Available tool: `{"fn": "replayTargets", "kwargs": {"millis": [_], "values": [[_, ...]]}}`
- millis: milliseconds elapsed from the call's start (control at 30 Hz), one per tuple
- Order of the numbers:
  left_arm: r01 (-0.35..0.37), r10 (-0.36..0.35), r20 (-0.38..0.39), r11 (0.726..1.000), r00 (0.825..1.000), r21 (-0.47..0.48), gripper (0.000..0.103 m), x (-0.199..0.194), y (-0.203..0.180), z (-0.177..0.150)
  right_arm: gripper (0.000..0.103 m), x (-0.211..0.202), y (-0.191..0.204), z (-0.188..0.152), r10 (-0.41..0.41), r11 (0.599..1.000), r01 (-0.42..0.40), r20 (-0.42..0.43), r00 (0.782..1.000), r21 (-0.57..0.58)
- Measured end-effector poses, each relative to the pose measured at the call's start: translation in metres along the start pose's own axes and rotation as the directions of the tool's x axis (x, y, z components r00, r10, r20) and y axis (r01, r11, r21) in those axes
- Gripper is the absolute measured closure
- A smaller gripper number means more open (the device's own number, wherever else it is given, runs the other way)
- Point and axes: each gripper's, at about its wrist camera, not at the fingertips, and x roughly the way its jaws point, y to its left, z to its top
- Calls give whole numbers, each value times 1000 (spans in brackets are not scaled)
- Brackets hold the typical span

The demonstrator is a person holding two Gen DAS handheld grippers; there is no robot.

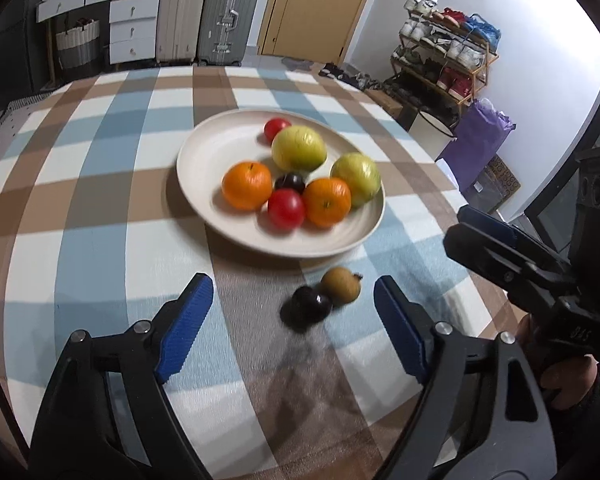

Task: Organize fruits
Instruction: 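Withdraw both tools back over the last plum and brown fruit, then lower the left tool onto the remaining dark plum and grasp it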

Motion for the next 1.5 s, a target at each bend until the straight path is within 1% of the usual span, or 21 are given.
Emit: {"fn": "replayTargets", "kwargs": {"millis": [133,200,300,500,700,767,800,833,867,933,1000,1067,1100,1233,1400,1500], "values": [[-4,5,-29,1000,1000,19,22,8,-1,-8,10,-4,-2,-9,-9,1000,9,-2,1000,10],[-14,16,-46,1000,999,28,22,12,-3,-11,9,-5,-2,-12,-12,1000,12,-5,1000,13],[-11,12,-58,1000,998,25,22,16,-3,-13,9,-6,-3,-16,-18,1000,18,-14,1000,10],[-20,26,-81,997,996,77,22,26,-9,-14,7,-6,-6,-20,-29,999,29,-22,999,16],[5,5,-101,995,995,96,22,33,-13,-15,7,-4,-11,-23,-48,999,49,-34,998,14],[8,2,-101,995,995,100,24,35,-13,-15,7,-3,-12,-23,-51,999,51,-42,998,16],[9,1,-99,995,995,101,27,35,-12,-15,7,-2,-13,-23,-50,999,51,-43,998,17],[14,-4,-97,995,995,102,34,35,-12,-14,7,-2,-13,-23,-53,998,54,-45,998,16],[17,-7,-96,994,995,104,37,34,-12,-14,7,-1,-13,-23,-55,998,55,-45,998,16],[26,-14,-100,993,995,116,49,35,-12,-14,7,-1,-14,-23,-53,998,54,-45,998,17],[37,-23,-109,991,994,128,58,35,-12,-14,7,-1,-14,-23,-54,998,55,-45,998,16],[52,-37,-113,989,993,136,64,36,-12,-16,7,-1,-13,-23,-54,998,54,-45,998,14],[57,-41,-115,989,993,136,70,36,-12,-17,7,-1,-14,-23,-54,998,54,-46,997,13],[58,-45,-103,990,994,126,75,36,-7,-17,7,-1,-13,-24,-55,998,56,-50,997,16],[60,-47,-94,989,994,138,79,39,-7,-15,7,-1,-13,-24,-58,998,59,-51,997,16],[65,-53,-87,987,995,145,80,41,-8,-14,7,-1,-12,-25,-60,998,61,-55,997,14]]}}
